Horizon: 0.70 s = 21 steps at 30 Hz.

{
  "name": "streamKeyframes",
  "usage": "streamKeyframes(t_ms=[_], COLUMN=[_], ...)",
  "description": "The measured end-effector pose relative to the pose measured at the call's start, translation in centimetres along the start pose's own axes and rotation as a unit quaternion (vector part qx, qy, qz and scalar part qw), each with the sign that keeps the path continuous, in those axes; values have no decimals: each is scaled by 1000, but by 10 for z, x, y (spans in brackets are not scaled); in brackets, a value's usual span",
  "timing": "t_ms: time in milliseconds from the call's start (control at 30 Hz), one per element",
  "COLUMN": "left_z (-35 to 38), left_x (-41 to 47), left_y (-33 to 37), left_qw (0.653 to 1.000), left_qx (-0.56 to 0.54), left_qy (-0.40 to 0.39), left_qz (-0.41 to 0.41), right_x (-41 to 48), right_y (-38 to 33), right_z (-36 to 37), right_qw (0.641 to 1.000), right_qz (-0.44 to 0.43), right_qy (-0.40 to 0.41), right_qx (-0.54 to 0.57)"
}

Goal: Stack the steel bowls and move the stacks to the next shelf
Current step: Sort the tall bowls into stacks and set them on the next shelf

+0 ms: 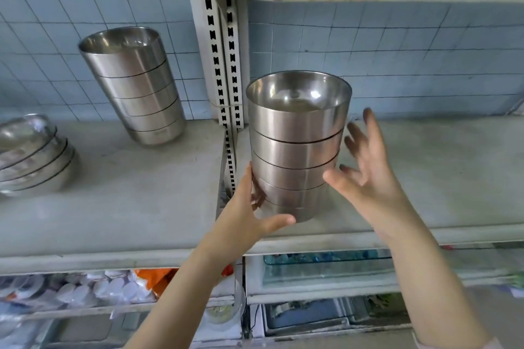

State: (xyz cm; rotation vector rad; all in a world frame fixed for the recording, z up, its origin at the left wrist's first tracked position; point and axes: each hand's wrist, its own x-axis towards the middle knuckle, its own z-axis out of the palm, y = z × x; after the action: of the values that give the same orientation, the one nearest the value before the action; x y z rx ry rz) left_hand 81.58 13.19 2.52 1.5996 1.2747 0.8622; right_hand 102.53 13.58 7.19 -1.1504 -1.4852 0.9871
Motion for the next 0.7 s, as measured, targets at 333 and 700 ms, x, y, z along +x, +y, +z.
streamKeyframes(t_ms=[333,700], left_z=[13,4], left_x=[23,99], left_y=[-14,-16], left_qw=[998,998], left_qx=[-7,6], left_qy=[58,46], left_qz=[26,42], right_x=[38,111], right_y=[0,24], right_z=[11,0], right_qw=[994,975], right_qz=[-92,-170], right_qy=[13,52], right_qx=[-60,-135])
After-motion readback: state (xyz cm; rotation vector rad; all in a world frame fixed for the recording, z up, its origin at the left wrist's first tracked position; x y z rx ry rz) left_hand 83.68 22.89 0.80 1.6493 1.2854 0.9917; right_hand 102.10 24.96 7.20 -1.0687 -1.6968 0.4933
